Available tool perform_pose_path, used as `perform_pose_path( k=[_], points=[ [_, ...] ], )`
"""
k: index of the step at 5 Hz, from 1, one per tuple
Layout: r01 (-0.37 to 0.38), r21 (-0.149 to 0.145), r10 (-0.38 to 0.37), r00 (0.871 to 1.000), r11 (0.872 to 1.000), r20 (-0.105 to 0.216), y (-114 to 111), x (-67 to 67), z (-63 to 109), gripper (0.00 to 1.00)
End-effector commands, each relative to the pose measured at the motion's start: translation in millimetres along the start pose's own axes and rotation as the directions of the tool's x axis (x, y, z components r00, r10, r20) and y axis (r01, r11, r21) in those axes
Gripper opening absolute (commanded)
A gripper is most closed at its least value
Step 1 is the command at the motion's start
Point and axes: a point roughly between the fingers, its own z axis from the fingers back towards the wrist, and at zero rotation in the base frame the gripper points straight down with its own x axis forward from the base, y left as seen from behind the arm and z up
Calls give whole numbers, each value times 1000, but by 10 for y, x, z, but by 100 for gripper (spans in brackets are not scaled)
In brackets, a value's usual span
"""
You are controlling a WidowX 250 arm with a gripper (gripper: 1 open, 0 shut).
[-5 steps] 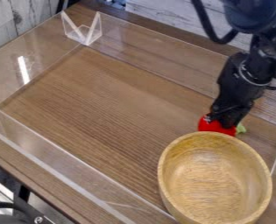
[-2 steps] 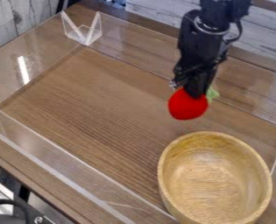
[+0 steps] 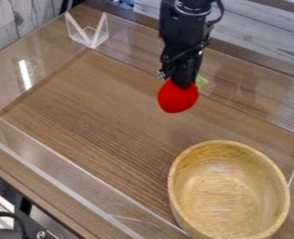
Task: Move the red object to the left side of the table
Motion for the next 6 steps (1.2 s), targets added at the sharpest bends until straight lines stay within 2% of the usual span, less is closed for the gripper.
perform_pose_path(
  k=[1, 3, 5, 6],
  points=[
    [-84, -74, 84, 996, 994, 5, -118, 124, 159, 0],
    [-91, -93, 91, 996, 992, 1, -158, 127, 154, 0],
    [-117, -114, 119, 993, 986, 7, -364, 229, 392, 0],
    [-146, -119, 149, 989, 982, 14, -425, 318, 430, 0]
  ],
)
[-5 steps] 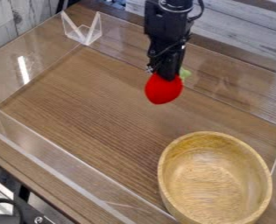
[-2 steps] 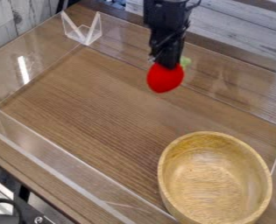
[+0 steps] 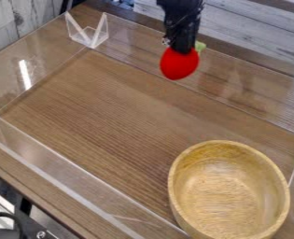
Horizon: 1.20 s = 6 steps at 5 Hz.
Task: Move the red object to the left side of the table
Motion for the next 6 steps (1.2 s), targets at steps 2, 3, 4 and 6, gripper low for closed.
perform_pose_path(
  k=[2, 3, 4, 6],
  points=[
    [-59, -71, 60, 998, 996, 10, -121, 232, 299, 0],
    [-77, -75, 78, 997, 994, 11, -106, 327, 366, 0],
    [-43, -85, 44, 999, 995, 10, 13, 432, 383, 0],
    [-14, -108, 17, 1000, 994, 21, 51, 692, 291, 0]
  ],
)
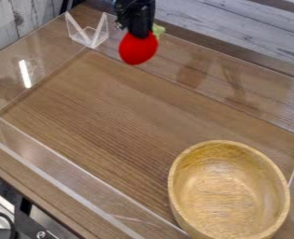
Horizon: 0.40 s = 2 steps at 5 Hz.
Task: Move the red object to the left side of the table
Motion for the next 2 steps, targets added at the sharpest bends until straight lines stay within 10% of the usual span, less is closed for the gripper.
perform_pose_path(
  k=[1, 2],
  points=[
    [0, -68, 1, 1000, 998, 24, -164, 176, 92, 0],
    [-26, -56, 29, 999, 998, 40, -97, 414, -16, 0]
  ],
)
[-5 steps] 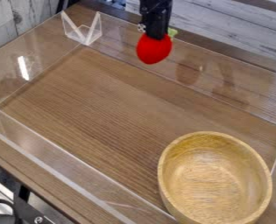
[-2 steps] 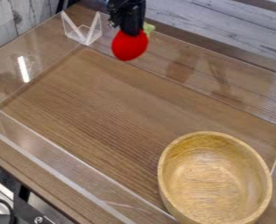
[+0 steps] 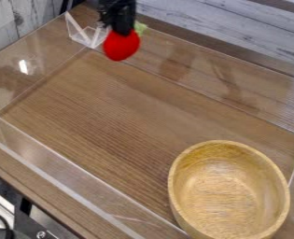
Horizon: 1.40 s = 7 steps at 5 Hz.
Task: Move the red object to the left side of the table
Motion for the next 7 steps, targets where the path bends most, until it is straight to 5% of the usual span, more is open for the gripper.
perform_pose_path(
  k=[1, 2, 3, 5, 7],
  points=[
    [-14, -31, 15, 999, 999, 34, 52, 311, 22, 0],
    [18, -29, -16, 998, 999, 54, 33, 646, -79, 0],
    [19, -29, -17, 998, 999, 64, -7, 812, -139, 0],
    [-20, -3, 20, 995, 1000, 96, -156, 735, -520, 0],
    [-27, 9, 26, 996, 1000, 85, -375, 693, -529, 0]
  ],
)
